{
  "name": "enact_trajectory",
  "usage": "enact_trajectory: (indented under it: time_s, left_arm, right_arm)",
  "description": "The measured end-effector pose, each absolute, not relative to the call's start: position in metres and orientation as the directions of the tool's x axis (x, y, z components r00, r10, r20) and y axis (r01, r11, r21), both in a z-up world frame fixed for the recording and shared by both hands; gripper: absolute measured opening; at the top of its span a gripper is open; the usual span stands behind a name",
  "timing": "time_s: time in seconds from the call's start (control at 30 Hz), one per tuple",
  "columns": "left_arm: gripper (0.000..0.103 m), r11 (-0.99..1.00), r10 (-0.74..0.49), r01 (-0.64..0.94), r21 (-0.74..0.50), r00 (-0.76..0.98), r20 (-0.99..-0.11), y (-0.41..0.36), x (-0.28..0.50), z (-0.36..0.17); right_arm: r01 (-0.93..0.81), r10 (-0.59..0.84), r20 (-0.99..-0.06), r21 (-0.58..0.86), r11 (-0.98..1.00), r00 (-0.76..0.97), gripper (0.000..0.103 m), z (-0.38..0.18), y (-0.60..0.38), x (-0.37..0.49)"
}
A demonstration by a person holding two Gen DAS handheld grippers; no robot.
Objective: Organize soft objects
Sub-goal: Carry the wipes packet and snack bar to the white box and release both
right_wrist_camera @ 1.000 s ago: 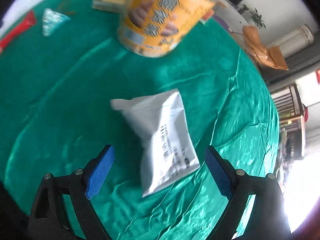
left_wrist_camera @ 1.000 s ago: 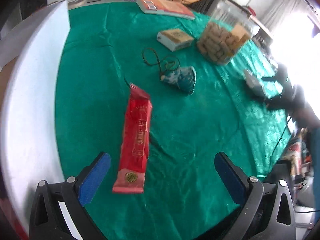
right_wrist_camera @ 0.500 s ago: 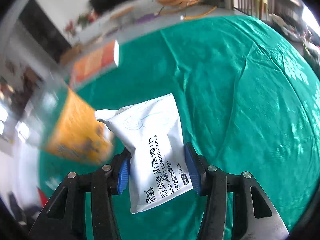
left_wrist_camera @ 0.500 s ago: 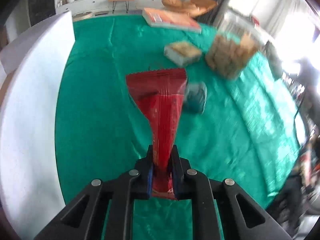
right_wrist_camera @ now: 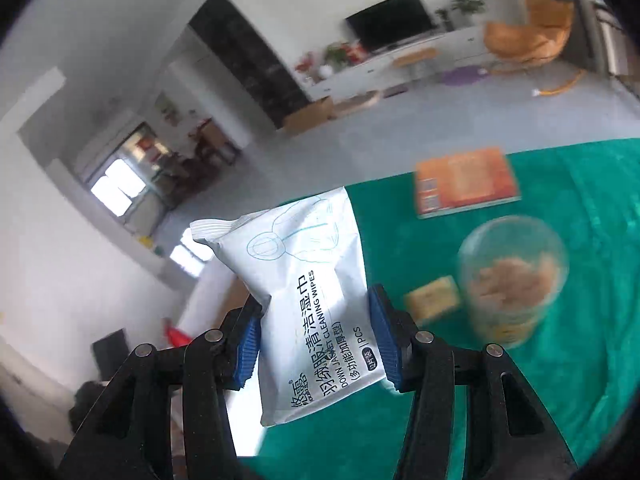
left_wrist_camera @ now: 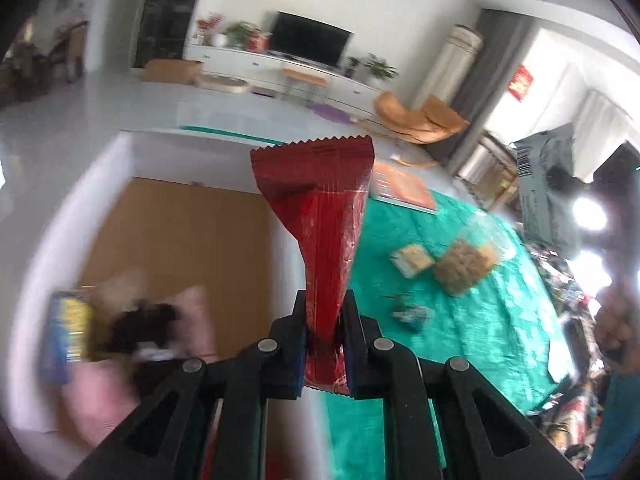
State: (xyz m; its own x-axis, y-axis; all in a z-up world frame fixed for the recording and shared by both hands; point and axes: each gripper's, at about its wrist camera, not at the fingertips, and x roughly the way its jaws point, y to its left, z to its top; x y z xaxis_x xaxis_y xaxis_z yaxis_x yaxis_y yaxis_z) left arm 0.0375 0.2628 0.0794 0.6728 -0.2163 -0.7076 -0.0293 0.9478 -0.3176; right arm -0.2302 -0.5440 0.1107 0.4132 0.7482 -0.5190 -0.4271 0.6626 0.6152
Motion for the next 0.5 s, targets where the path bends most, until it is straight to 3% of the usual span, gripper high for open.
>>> enact_trajectory:
  time_s: [0.1,0.13,0.17,0.23,0.37,0.5]
  left_arm:
    - [0.015,0.974,-0.01,-0.169,-0.151,0.635,-0.772,0.301,0.02,0.08]
    - [0.015,0.974,0.047,-0.202,-0.099,0.612,-0.789,0.309,0.018,0.077]
    - [0.015,0.969,0.118,-0.246,-0.034,0.577,-0.808,0.32,0.016,0.07]
    - [0.016,0.956,0.176,-0.292,0.013,0.542,-0.821,0.329,0.015,0.061]
    - [0.016,0.95,0.123,-0.306,-0.059,0.543,-0.831,0.338,0.018,0.043]
    - [0.016,0.955,0.035,-0.264,-0.132,0.548,-0.836,0.325,0.035,0.028]
  right_arm:
    - [-0.47,0.864,-0.45,0.726,0.501,0.225,0.057,0.076,-0.442,-0.265]
    - [-0.472,0.88,-0.441,0.747,0.468,0.174,0.065,0.064,-0.42,-0.279]
    - [-0.477,0.887,-0.442,0.756,0.449,0.135,0.085,0.052,-0.401,-0.296]
    - [-0.503,0.867,-0.48,0.721,0.476,0.133,0.089,0.035,-0.385,-0.324]
    - [-0.563,0.773,-0.586,0.564,0.604,0.243,0.088,0.02,-0.447,-0.377]
    - [-0.5,0.628,-0.677,0.418,0.758,0.385,0.088,-0.016,-0.548,-0.397]
